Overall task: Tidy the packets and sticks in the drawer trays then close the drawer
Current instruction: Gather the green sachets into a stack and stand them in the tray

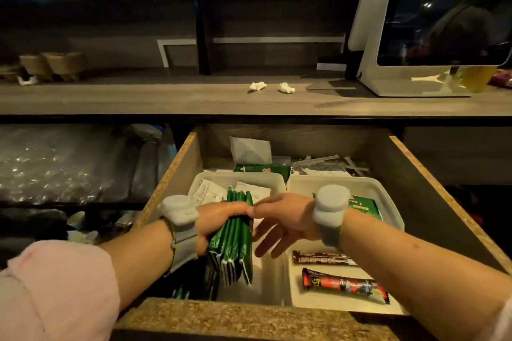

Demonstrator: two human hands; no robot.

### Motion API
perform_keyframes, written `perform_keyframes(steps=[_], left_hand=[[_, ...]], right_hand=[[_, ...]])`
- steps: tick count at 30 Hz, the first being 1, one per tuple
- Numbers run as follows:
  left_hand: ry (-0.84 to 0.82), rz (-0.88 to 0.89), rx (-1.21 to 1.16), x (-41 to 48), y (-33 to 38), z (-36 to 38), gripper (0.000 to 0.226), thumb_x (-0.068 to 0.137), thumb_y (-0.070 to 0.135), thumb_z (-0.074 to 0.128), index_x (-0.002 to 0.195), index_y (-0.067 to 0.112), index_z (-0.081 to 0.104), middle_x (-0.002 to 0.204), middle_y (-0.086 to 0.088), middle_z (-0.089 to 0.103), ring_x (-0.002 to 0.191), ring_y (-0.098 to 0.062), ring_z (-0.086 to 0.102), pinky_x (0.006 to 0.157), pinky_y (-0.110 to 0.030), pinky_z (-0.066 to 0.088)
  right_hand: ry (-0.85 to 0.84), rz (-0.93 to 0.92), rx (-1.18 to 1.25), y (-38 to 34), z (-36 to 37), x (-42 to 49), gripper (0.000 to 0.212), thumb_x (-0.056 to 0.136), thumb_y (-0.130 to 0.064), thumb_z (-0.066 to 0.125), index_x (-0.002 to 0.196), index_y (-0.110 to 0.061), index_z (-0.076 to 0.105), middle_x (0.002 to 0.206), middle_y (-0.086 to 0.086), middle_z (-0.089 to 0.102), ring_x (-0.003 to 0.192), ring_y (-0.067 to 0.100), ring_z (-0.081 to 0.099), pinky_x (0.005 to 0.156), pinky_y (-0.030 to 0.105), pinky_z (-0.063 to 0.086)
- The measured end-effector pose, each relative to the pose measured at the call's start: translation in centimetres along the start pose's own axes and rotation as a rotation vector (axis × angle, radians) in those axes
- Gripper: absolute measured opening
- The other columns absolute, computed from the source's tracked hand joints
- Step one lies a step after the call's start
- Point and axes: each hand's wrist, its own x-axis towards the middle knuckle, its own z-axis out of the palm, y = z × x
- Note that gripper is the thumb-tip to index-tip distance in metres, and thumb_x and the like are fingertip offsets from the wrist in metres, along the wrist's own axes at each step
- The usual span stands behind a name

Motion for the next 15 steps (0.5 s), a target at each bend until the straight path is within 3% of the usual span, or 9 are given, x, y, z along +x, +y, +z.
perform_keyframes(steps=[3,5,6,8,10,13,15], left_hand=[[0.104,-0.019,0.139,0.1,-1.9,-0.2,0.019,0.087,0.026,0.055,0.078,0.01,0.061,0.078,-0.01,0.062,0.07,-0.022,0.059,0.072,-0.039,0.051],[0.079,-0.081,0.232,0.0,-2.5,-0.4,0.026,0.086,0.035,0.057,0.089,0.01,0.063,0.097,-0.015,0.065,0.092,-0.029,0.062,0.093,-0.044,0.05],[0.067,-0.111,0.285,-0.1,-2.7,-0.5,0.035,0.084,0.043,0.058,0.095,0.011,0.064,0.107,-0.016,0.065,0.103,-0.031,0.062,0.102,-0.045,0.045],[0.115,-0.126,0.379,0.0,-2.5,-1.2,0.068,0.07,0.066,0.062,0.112,0.013,0.064,0.123,-0.014,0.064,0.114,-0.033,0.06,0.106,-0.047,0.043],[0.188,-0.09,0.487,0.3,-1.9,-2.0,0.089,0.059,0.071,0.066,0.129,0.016,0.057,0.133,-0.008,0.059,0.12,-0.029,0.056,0.109,-0.042,0.04],[0.394,0.055,0.904,-0.5,0.2,-2.5,0.058,0.085,0.047,0.058,0.134,0.017,0.05,0.141,-0.002,0.05,0.129,-0.021,0.048,0.109,-0.027,0.035],[0.44,0.22,0.965,-1.0,1.2,-2.3,0.026,0.089,0.029,0.056,0.112,0.02,0.064,0.12,0.0,0.063,0.109,-0.016,0.06,0.092,-0.026,0.045]], right_hand=[[-0.04,0.084,-0.078,0.7,1.1,1.1,0.034,0.096,-0.028,0.049,0.118,-0.003,0.054,0.091,0.013,0.067,0.075,0.026,0.068,0.07,0.036,0.057],[-0.072,0.116,-0.097,1.1,1.7,1.5,0.026,0.096,-0.026,0.05,0.11,-0.004,0.055,0.093,0.012,0.066,0.076,0.024,0.067,0.073,0.036,0.056],[-0.085,0.13,-0.115,1.3,2.0,1.7,0.026,0.096,-0.026,0.049,0.111,-0.005,0.055,0.096,0.011,0.065,0.077,0.022,0.066,0.075,0.035,0.055],[-0.085,0.149,-0.169,1.9,2.5,2.0,0.036,0.097,-0.025,0.048,0.123,0.0,0.052,0.103,0.011,0.061,0.076,0.019,0.062,0.076,0.033,0.053],[-0.091,0.153,-0.185,2.3,2.8,2.3,0.042,0.097,-0.024,0.048,0.132,0.0,0.048,0.114,0.015,0.063,0.077,0.019,0.063,0.079,0.035,0.053],[-0.105,0.158,-0.15,2.4,2.8,2.2,0.039,0.097,-0.015,0.046,0.134,-0.002,0.045,0.129,0.018,0.06,0.091,0.027,0.064,0.089,0.042,0.052],[-0.118,0.166,-0.149,2.4,2.8,2.2,0.038,0.097,-0.011,0.044,0.135,-0.002,0.044,0.13,0.019,0.059,0.104,0.032,0.063,0.099,0.045,0.048]])
